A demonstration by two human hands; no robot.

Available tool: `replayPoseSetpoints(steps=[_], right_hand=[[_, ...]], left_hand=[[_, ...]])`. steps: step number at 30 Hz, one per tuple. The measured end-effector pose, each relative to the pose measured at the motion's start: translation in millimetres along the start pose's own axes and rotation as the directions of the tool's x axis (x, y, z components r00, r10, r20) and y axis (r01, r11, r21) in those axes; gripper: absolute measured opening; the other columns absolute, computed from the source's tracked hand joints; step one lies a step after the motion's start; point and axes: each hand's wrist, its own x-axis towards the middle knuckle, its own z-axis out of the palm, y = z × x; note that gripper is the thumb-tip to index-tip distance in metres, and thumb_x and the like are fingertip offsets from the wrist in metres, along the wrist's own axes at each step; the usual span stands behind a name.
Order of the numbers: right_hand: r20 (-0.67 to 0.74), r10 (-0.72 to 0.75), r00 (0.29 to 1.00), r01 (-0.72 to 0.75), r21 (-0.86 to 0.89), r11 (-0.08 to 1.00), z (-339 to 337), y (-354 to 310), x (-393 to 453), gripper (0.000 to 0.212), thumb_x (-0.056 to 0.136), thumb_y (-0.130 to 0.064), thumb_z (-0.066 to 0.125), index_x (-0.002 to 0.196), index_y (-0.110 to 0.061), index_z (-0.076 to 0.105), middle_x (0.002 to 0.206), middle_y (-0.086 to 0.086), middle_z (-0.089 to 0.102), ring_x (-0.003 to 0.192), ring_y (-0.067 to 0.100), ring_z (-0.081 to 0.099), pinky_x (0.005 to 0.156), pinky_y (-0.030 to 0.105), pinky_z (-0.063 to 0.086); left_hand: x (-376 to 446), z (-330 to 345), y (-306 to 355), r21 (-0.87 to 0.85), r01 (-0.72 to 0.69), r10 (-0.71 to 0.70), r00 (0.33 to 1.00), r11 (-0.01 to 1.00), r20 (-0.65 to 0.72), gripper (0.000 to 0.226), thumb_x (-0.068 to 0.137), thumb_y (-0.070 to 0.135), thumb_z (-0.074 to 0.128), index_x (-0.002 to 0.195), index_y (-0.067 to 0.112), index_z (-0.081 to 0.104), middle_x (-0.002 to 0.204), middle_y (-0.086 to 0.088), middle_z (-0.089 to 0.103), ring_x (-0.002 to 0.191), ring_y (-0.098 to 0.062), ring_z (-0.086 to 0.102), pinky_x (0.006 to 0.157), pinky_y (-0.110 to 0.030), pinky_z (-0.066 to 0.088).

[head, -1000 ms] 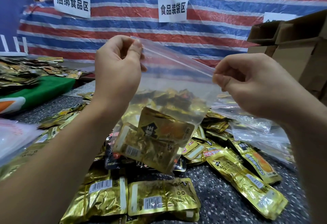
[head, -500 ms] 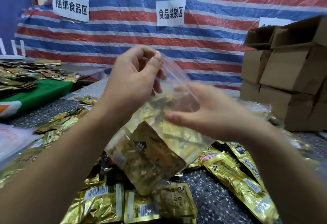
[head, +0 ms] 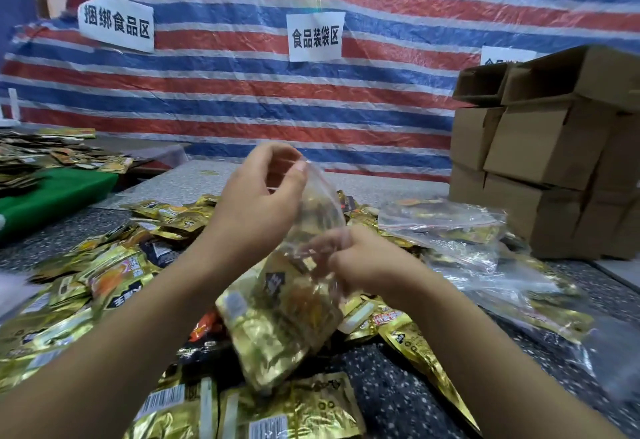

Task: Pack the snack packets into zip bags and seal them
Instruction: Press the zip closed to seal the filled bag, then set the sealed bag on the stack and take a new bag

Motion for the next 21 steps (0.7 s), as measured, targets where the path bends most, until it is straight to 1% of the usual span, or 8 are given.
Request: replayPoseSetpoints(steps=[3, 5, 7, 9, 10, 12, 16, 21], right_hand=[[-0.169, 0.034, 0.985, 0.012, 0.264, 0.964, -18.4, 0.2, 3.2, 0.032, 0.097, 0.006, 0.047, 0.093, -0.012, 0.073, 0.067, 0.002, 0.068, 0.042, 0.005, 0.054, 0.043, 0.016, 0.045], [-0.327, 0.086, 0.941, 0.075, 0.449, 0.891, -31.9, 1.5, 7.0, 0.020, 0.101, -0.006, 0.050, 0.100, -0.009, 0.069, 0.076, 0.005, 0.070, 0.051, 0.008, 0.062, 0.052, 0.024, 0.055], [-0.505, 0.171, 0.846, 0.208, 0.608, 0.766, -48.5, 6.0, 11.1, 0.017, 0.103, -0.015, 0.049, 0.104, -0.012, 0.066, 0.088, 0.008, 0.071, 0.070, 0.018, 0.067, 0.074, 0.037, 0.062], [-0.615, 0.287, 0.735, 0.345, 0.703, 0.621, -67.2, 14.2, 13.3, 0.014, 0.104, -0.022, 0.048, 0.103, -0.017, 0.061, 0.103, 0.009, 0.070, 0.086, 0.020, 0.067, 0.083, 0.038, 0.061], [-0.615, 0.327, 0.718, 0.376, 0.738, 0.560, -75.5, 20.8, 13.7, 0.014, 0.104, -0.025, 0.048, 0.106, -0.017, 0.059, 0.112, 0.011, 0.067, 0.092, 0.020, 0.069, 0.084, 0.035, 0.061], [-0.537, 0.364, 0.761, 0.349, 0.812, 0.468, -85.3, 38.5, 14.2, 0.021, 0.104, -0.024, 0.048, 0.119, -0.011, 0.054, 0.122, 0.018, 0.062, 0.099, 0.024, 0.071, 0.085, 0.034, 0.061], [-0.372, 0.406, 0.835, 0.197, 0.891, 0.410, -86.4, 72.6, 15.2, 0.037, 0.107, -0.016, 0.039, 0.142, -0.004, 0.036, 0.114, 0.027, 0.061, 0.098, 0.029, 0.068, 0.074, 0.041, 0.057], [-0.346, 0.414, 0.842, 0.185, 0.906, 0.381, -87.1, 83.2, 16.0, 0.032, 0.106, -0.025, 0.044, 0.131, -0.005, 0.041, 0.117, 0.027, 0.060, 0.101, 0.033, 0.068, 0.070, 0.040, 0.058]], left_hand=[[2.3, -3.9, -1.3, 0.010, -0.019, 0.020, 0.992, 1.000, -0.123, 0.006, 0.100, 0.030, 0.051, 0.099, 0.031, 0.056, 0.100, 0.006, 0.066, 0.096, -0.011, 0.064, 0.077, -0.025, 0.054], [3.6, -6.6, -1.3, 0.028, -0.029, 0.033, 0.988, 0.999, -0.149, 0.006, 0.101, 0.030, 0.050, 0.100, 0.031, 0.056, 0.098, 0.008, 0.065, 0.093, -0.010, 0.064, 0.076, -0.026, 0.053], [2.7, -7.5, 0.3, 0.010, -0.028, 0.029, 0.991, 1.000, -0.134, 0.007, 0.101, 0.031, 0.049, 0.098, 0.035, 0.055, 0.096, 0.009, 0.065, 0.087, -0.008, 0.065, 0.070, -0.024, 0.055], [1.0, -7.4, 1.2, 0.005, -0.025, 0.026, 0.994, 1.000, -0.104, 0.009, 0.101, 0.032, 0.049, 0.097, 0.037, 0.055, 0.095, 0.009, 0.066, 0.085, -0.008, 0.066, 0.071, -0.029, 0.057], [0.1, -7.1, 1.7, 0.008, -0.025, 0.026, 0.996, 1.000, -0.090, 0.009, 0.101, 0.032, 0.049, 0.097, 0.037, 0.055, 0.095, 0.009, 0.066, 0.084, -0.008, 0.066, 0.073, -0.033, 0.058], [-1.2, -6.3, 3.3, 0.006, -0.032, 0.032, 0.997, 0.999, -0.071, 0.009, 0.101, 0.031, 0.049, 0.097, 0.034, 0.056, 0.093, 0.008, 0.066, 0.080, -0.009, 0.067, 0.075, -0.040, 0.059], [-2.7, -5.6, 4.2, 0.006, -0.060, 0.060, 0.995, 0.998, -0.074, 0.013, 0.101, 0.028, 0.049, 0.094, 0.031, 0.059, 0.087, 0.009, 0.068, 0.074, -0.011, 0.068, 0.070, -0.040, 0.059], [-1.9, -5.2, 1.5, 0.001, -0.058, 0.058, 0.997, 0.998, -0.059, 0.016, 0.102, 0.025, 0.049, 0.091, 0.028, 0.060, 0.081, 0.005, 0.067, 0.063, -0.010, 0.067, 0.060, -0.026, 0.053]])
